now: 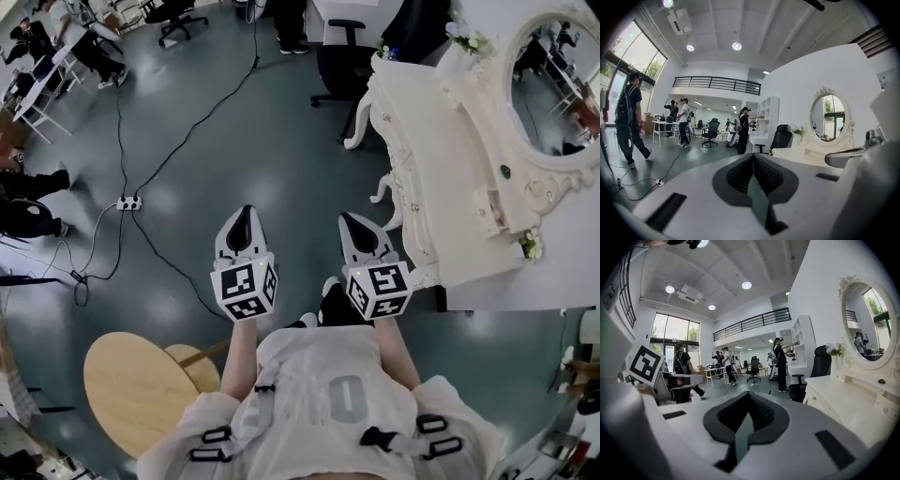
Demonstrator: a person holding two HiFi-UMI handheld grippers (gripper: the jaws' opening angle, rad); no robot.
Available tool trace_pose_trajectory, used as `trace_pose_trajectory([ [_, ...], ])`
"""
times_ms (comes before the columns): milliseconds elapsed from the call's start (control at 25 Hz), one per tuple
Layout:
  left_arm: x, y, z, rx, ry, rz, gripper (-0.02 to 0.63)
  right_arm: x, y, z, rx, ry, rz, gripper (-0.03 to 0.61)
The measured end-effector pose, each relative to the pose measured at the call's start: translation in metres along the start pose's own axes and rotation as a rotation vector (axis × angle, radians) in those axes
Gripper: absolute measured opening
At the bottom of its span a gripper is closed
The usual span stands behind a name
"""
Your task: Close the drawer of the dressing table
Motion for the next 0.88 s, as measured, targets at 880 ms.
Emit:
trace_pose_trajectory([
  [880,0.002,-0.011,0.244,-0.046,-0.034,-0.014,0.020,-0.038,-0.147,0.220,-0.133,-0.040,-0.015,0.009],
])
Point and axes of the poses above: the fingertips, and each gripper's own axes: z forward along the fingers, y to its left, x out of its underside, the point moved 4 cm from there along -z, backward along the fingers, and after that the axes turned 10 degrees about -y, right-handed, at the moved point
